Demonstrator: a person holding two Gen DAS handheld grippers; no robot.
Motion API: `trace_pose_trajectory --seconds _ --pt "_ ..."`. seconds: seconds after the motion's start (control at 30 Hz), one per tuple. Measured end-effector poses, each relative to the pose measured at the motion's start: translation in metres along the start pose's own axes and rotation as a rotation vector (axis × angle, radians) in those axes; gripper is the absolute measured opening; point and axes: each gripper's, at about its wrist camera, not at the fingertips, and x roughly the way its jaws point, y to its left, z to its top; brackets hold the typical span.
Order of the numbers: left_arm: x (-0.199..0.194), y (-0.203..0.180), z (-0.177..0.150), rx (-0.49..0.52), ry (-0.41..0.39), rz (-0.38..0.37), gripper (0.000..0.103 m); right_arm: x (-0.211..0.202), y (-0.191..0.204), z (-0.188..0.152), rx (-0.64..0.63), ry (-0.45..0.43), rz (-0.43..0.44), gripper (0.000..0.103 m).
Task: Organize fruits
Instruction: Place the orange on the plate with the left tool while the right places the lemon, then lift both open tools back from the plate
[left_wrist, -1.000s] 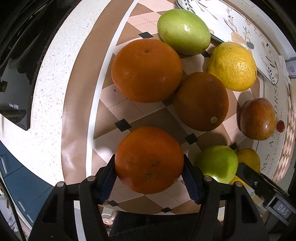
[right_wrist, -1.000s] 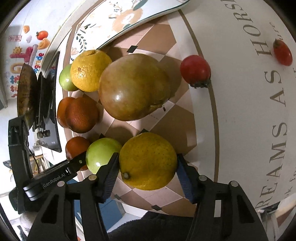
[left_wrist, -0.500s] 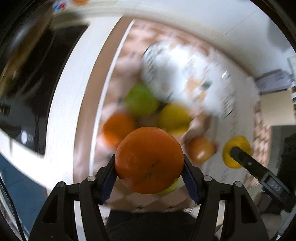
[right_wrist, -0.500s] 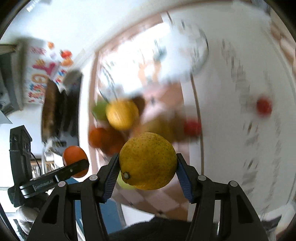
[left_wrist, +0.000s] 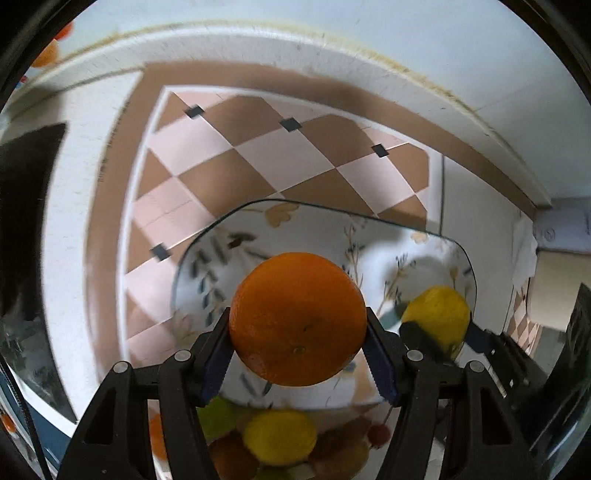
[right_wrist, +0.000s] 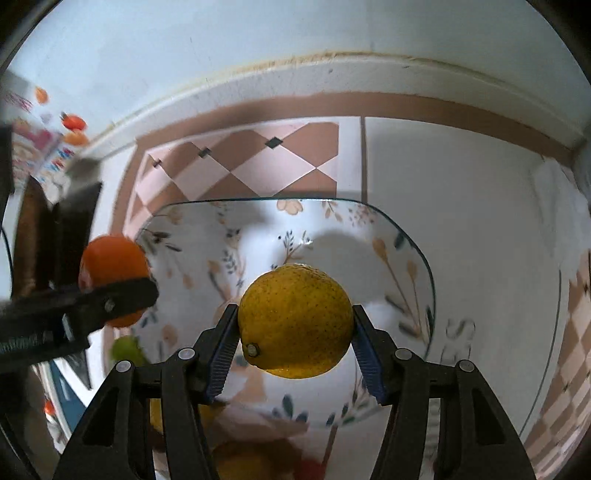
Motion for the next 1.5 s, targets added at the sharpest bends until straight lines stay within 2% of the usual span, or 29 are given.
trace_pose_trajectory --seconds 0.1,0.6,0.67,0.7,0.73,0.77,0.9,1.1,1.27,1.5 --pt "0.015 0.0 0.013 -0.014 0.041 -0.016 0.062 0.008 0.0 0.005 -0.025 0.02 -0.013 0.061" --pt "0.043 -0.007 0.036 -0.025 0.12 -0.013 0.063 0.021 0.014 0.025 -0.054 0.075 -0.024 0.062" --pt "0.042 -0.01 0.039 -0.017 0.122 0.001 0.067 0.02 0.011 0.025 -0.037 0.088 -0.018 0.068" --pt "0.039 -0.011 0.039 -0.012 0.112 0.015 0.079 0.021 0.014 0.027 -0.031 0.091 -0.02 0.08" --pt "0.035 -0.012 0.041 -0.004 0.096 0.021 0.088 0.02 0.013 0.027 -0.024 0.088 -0.031 0.083" --pt "0.031 -0.013 0.042 0.002 0.081 0.02 0.09 0.017 0.012 0.026 -0.019 0.085 -0.032 0.083" --pt "0.013 -0.011 0.043 0.012 0.039 0.019 0.09 0.01 0.005 0.024 0.011 0.091 -0.026 0.092" --pt "-0.015 -0.009 0.028 0.057 -0.078 0.129 0.09 -0.006 -0.001 0.009 0.032 0.058 -0.097 0.092" --pt "-0.035 -0.005 -0.001 0.075 -0.185 0.209 0.09 -0.025 -0.006 -0.01 0.061 0.02 -0.13 0.092" --pt "-0.064 0.004 -0.048 0.112 -0.305 0.25 0.09 -0.07 -0.003 -0.043 0.07 -0.069 -0.185 0.092"
